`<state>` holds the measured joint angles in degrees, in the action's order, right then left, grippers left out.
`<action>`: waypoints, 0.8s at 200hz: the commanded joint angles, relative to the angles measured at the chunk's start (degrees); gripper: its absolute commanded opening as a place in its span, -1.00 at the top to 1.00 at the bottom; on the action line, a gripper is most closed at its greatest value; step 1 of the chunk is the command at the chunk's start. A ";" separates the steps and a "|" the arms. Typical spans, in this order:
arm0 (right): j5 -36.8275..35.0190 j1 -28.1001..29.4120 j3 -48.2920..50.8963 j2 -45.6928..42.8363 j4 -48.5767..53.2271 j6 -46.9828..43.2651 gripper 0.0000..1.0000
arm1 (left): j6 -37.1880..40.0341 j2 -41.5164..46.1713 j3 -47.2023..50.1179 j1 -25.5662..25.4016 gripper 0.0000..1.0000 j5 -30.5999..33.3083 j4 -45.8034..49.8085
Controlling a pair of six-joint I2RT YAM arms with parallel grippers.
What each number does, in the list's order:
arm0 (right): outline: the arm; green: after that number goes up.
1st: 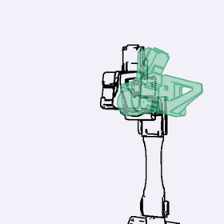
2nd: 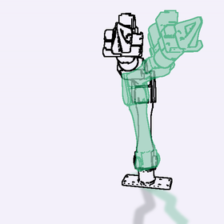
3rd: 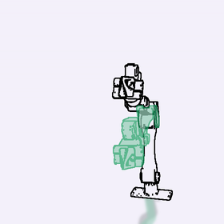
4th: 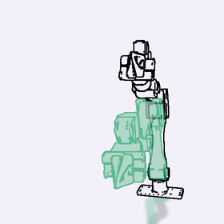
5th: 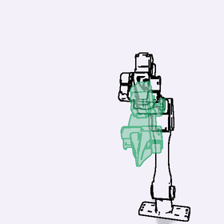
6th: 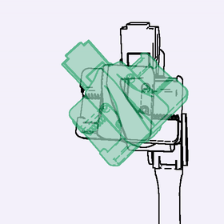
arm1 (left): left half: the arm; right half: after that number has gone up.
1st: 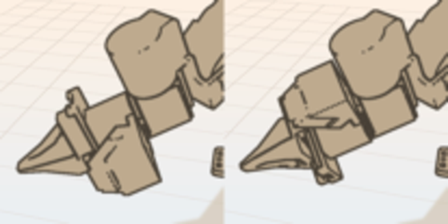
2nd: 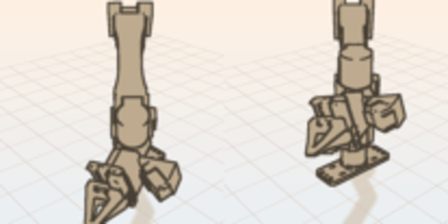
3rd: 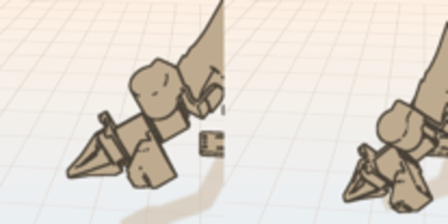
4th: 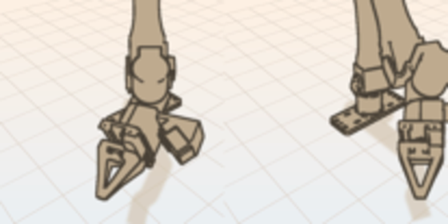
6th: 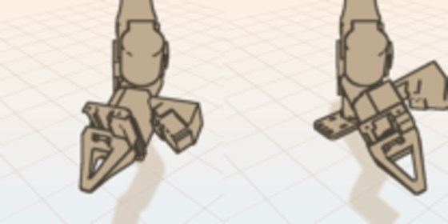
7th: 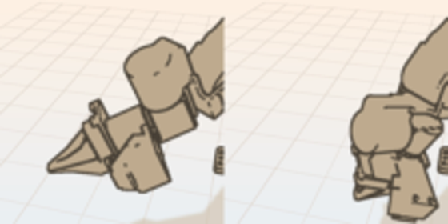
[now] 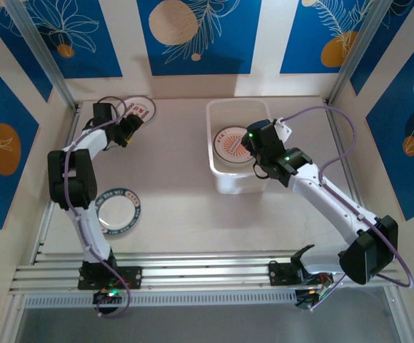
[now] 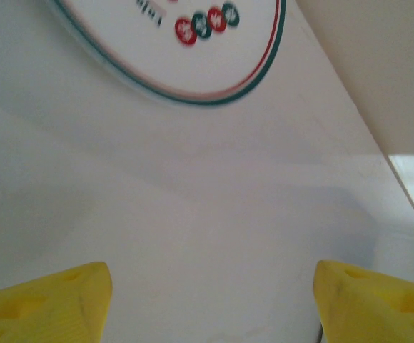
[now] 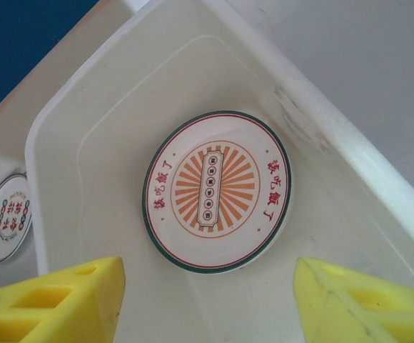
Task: Place the plates into the plastic bin on the countertop
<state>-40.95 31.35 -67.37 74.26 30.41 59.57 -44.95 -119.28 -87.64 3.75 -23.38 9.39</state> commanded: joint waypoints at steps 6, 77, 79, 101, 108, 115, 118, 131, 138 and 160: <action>1.64 -1.70 0.28 1.18 0.33 -1.31 -0.27 | 0.01 -5.42 -7.48 0.81 -0.49 2.22 1.21; 3.02 -3.55 0.84 2.16 2.59 0.31 -0.25 | -4.06 -13.94 -14.47 1.54 -0.49 4.23 0.00; 3.06 -3.57 0.84 2.17 2.62 0.29 -0.25 | -4.26 -14.06 -14.53 1.64 -0.49 4.26 -0.21; 3.54 -4.18 0.71 2.55 2.72 0.50 -0.24 | -6.83 -15.69 -15.90 1.79 -0.49 4.78 -1.71; 3.81 -4.32 0.62 2.79 2.72 0.46 -0.24 | -7.60 -16.33 -16.64 1.73 -0.49 4.92 -1.61; 4.01 -4.48 0.53 2.91 2.87 0.52 -0.24 | -8.28 -16.88 -17.27 1.77 -0.49 5.16 -1.76; 4.03 -4.58 0.49 2.96 2.94 0.59 -0.24 | -8.64 -17.12 -17.53 1.76 -0.49 5.18 -1.83; 4.20 -4.85 0.40 3.26 3.07 0.64 -0.24 | -10.06 -18.19 -18.63 1.88 -0.49 5.67 -2.04; 4.29 -5.00 0.40 3.30 3.15 0.70 -0.24 | -10.76 -18.76 -19.08 1.85 -0.48 5.93 -2.30; 4.70 -5.49 0.40 3.68 3.25 0.97 -0.24 | -12.19 -20.46 -20.69 1.82 -0.47 6.93 -2.28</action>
<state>-37.06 26.48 -67.35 77.25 32.67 59.68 -54.06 -136.84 -105.71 4.89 -18.39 7.99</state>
